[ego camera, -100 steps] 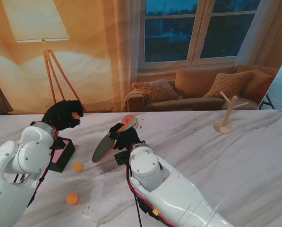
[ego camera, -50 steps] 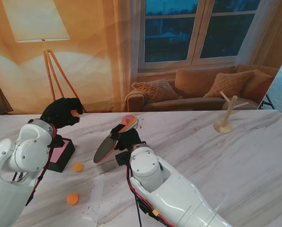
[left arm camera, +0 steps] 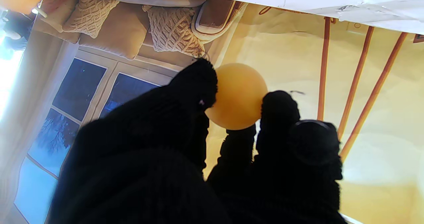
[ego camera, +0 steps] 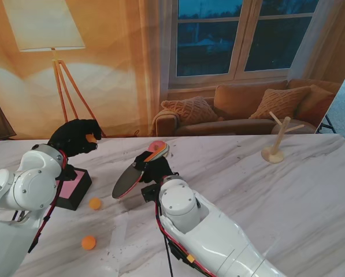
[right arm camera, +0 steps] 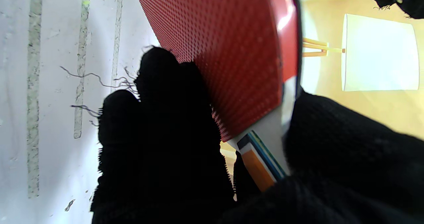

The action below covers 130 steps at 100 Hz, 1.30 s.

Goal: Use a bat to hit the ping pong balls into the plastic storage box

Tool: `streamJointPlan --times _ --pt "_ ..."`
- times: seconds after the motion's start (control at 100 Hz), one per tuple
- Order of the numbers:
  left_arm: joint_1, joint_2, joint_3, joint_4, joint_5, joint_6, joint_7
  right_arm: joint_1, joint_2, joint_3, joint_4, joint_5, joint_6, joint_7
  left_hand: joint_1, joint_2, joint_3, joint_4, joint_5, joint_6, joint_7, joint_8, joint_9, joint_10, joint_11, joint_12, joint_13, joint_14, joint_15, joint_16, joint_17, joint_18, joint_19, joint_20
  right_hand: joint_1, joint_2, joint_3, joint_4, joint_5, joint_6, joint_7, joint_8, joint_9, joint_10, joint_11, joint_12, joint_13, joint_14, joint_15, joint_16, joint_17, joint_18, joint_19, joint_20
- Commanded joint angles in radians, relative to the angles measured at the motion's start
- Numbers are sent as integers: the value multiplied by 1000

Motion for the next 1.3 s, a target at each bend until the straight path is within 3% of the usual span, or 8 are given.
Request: streamJointPlan --times 0.0,0.68,0.83,0.9,0.94,0.97,1.12,1.29 --pt "5 3 -3 -11 4 4 -16 5 0 -1 2 3 -2 20 100 52 45 30 10 45 19 17 91 9 68 58 3 84 24 4 16 -133 48 -8 150 58 206 25 182 -41 135 85 43 -239 48 20 -78 -112 -46 13 -15 -53 -13 19" --pt "28 7 -11 -35 13 11 -41 6 2 -13 -24 9 -12 32 92 67 16 32 4 44 2 14 78 -3 45 61 -34 82 -20 -26 -37 -102 -4 -20 147 59 208 26 203 -43 122 104 60 -243 38 33 -75 -110 -55 23 -14 -52 -19 27" --pt "39 14 -23 -44 8 -18 -75 11 -8 -27 -41 26 -24 21 -10 81 -16 52 -11 28 -111 -12 22 -16 71 -54 -108 84 -90 -110 -139 -59 -108 20 146 60 205 26 204 -45 121 108 61 -246 36 34 -75 -110 -56 25 -14 -53 -19 28" --pt "46 16 -28 -50 3 -30 -87 14 -14 -36 -50 37 -29 13 -52 80 -61 45 -6 25 -176 -36 7 -26 95 -142 -139 89 -137 -139 -206 -35 -168 43 146 61 204 27 205 -46 120 111 62 -245 36 35 -75 -113 -59 25 -14 -53 -20 29" --pt "50 17 -33 -53 1 -39 -96 15 -17 -40 -57 44 -32 9 -103 103 -129 41 6 30 -262 -75 12 -39 104 -301 -170 94 -198 -178 -275 -13 -232 60 146 61 204 27 205 -46 119 112 62 -247 35 35 -74 -112 -59 26 -13 -53 -20 30" --pt "54 18 -36 -55 2 -47 -97 15 -19 -44 -62 49 -35 8 -147 135 -165 43 20 33 -308 -97 22 -44 96 -333 -186 94 -227 -194 -312 -4 -260 57 146 61 203 27 205 -46 119 112 63 -246 35 36 -74 -111 -60 26 -12 -53 -19 30" --pt "69 11 -43 -62 -30 -58 -58 25 -22 -62 -74 54 -51 19 -223 251 -273 104 56 40 -514 -137 53 -50 19 -417 -302 95 -501 -354 -521 45 -476 -50 146 62 202 27 205 -47 117 115 63 -247 33 37 -72 -113 -63 28 -10 -53 -19 32" --pt "68 6 -44 -58 -24 -67 -28 33 -23 -71 -57 51 -51 38 -216 242 -295 97 65 37 -496 -98 50 -45 32 -406 -299 100 -527 -379 -530 53 -483 -48 146 62 201 28 206 -49 115 118 64 -246 31 37 -71 -113 -67 30 -8 -52 -20 34"
